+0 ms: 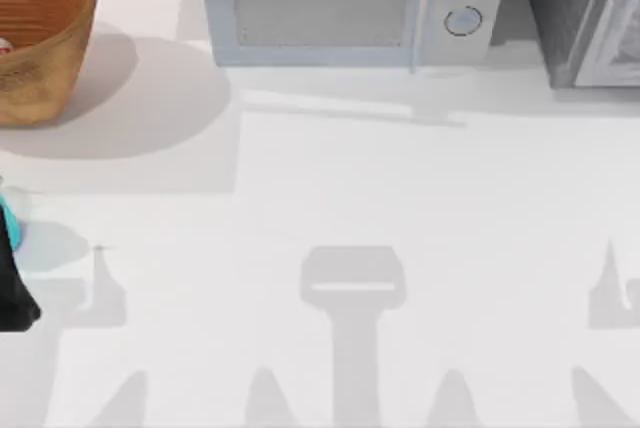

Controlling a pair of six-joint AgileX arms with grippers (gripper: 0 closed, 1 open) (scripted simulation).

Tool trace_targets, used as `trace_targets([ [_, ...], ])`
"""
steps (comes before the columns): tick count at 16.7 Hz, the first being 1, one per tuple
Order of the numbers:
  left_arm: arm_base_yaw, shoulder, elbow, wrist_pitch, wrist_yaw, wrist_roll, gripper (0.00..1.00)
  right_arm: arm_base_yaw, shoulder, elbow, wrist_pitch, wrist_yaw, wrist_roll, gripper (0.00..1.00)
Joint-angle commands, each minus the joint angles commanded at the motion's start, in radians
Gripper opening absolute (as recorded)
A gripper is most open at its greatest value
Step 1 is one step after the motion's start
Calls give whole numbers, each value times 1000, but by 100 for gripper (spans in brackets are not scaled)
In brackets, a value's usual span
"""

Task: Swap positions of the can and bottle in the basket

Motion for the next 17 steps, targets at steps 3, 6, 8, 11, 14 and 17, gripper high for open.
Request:
trace_targets([
  [3,2,9,6,-5,-1,0,100,0,0,0,0,0,0,100],
  [6,20,92,72,-48,-2,2,100,0,0,0,0,0,0,100],
  [8,38,190,158,-98,2,7,100,0,0,0,0,0,0,100],
  [11,66,386,341,-195,17,19,100,0,0,0,0,0,0,100],
  [14,96,628,574,-314,42,36,100,0,0,0,0,0,0,100],
  [17,125,906,842,-450,75,57,100,0,0,0,0,0,0,100],
])
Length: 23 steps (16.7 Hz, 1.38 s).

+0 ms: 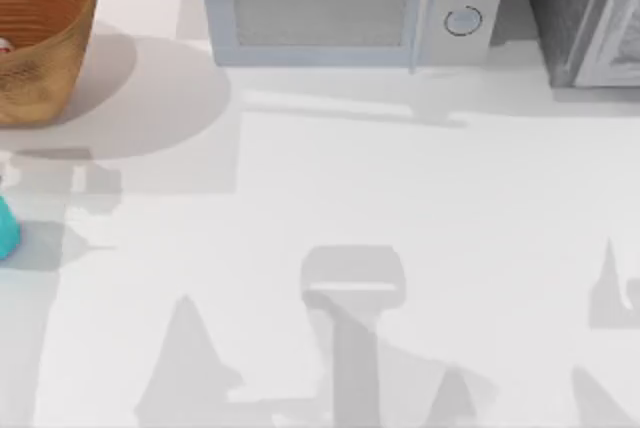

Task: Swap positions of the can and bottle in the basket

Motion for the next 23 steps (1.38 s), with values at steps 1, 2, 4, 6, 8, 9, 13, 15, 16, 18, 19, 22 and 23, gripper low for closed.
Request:
trace_targets([
  [1,10,97,94,-48,12,8,100,0,0,0,0,0,0,100],
  [2,20,197,190,-97,25,16,100,0,0,0,0,0,0,100],
  [4,39,398,384,-196,52,32,100,0,0,0,0,0,0,100],
  [6,57,599,578,-294,79,50,100,0,0,0,0,0,0,100],
  [8,74,795,768,-389,107,67,100,0,0,0,0,0,0,100],
  [9,82,890,860,-435,121,76,100,0,0,0,0,0,0,100],
  [13,106,1235,1194,-597,173,110,100,0,0,0,0,0,0,100],
  [15,115,1378,1332,-662,195,125,100,0,0,0,0,0,0,100],
  [16,119,1441,1392,-690,205,131,100,0,0,0,0,0,0,100],
  [18,124,1546,1493,-735,222,143,100,0,0,0,0,0,0,100],
  [19,126,1584,1531,-752,229,148,100,0,0,0,0,0,0,100],
  [22,128,1649,1595,-780,240,156,100,0,0,0,0,0,0,100],
  [23,128,1650,1597,-781,240,156,100,0,0,0,0,0,0,100],
])
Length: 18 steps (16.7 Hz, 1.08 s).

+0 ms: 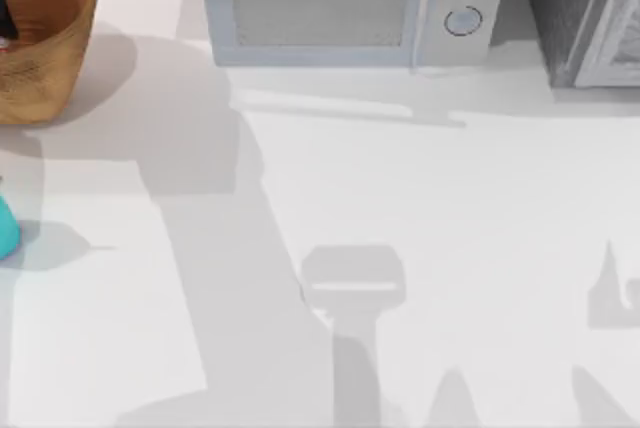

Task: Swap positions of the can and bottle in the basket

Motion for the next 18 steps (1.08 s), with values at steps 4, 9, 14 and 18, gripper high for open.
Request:
trace_targets([
  [4,-11,-15,14,2,2,1,100,0,0,0,0,0,0,100],
  [9,-15,22,-22,47,-3,-15,100,0,0,0,0,0,0,100],
  [14,-31,67,-66,143,-6,-31,100,0,0,0,0,0,0,100],
  [18,-34,77,-76,163,-7,-35,100,0,0,0,0,0,0,100],
])
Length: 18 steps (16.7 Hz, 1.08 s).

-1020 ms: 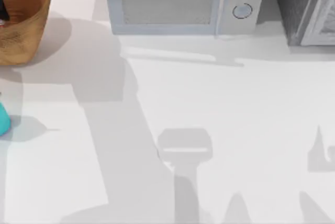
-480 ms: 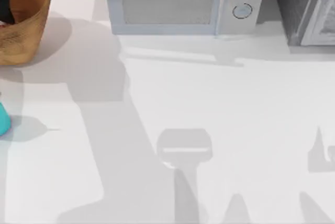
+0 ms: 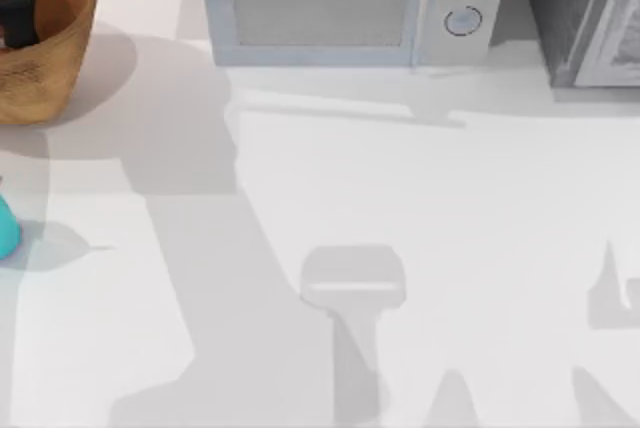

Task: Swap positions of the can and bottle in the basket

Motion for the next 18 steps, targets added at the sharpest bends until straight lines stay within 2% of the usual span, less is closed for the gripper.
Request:
trace_targets([
  [2,0,0,0,0,0,0,100,0,0,0,0,0,0,100],
  [15,0,0,0,0,0,0,2,0,0,0,0,0,0,100],
  [18,0,0,0,0,0,0,0,0,0,0,0,0,0,100],
])
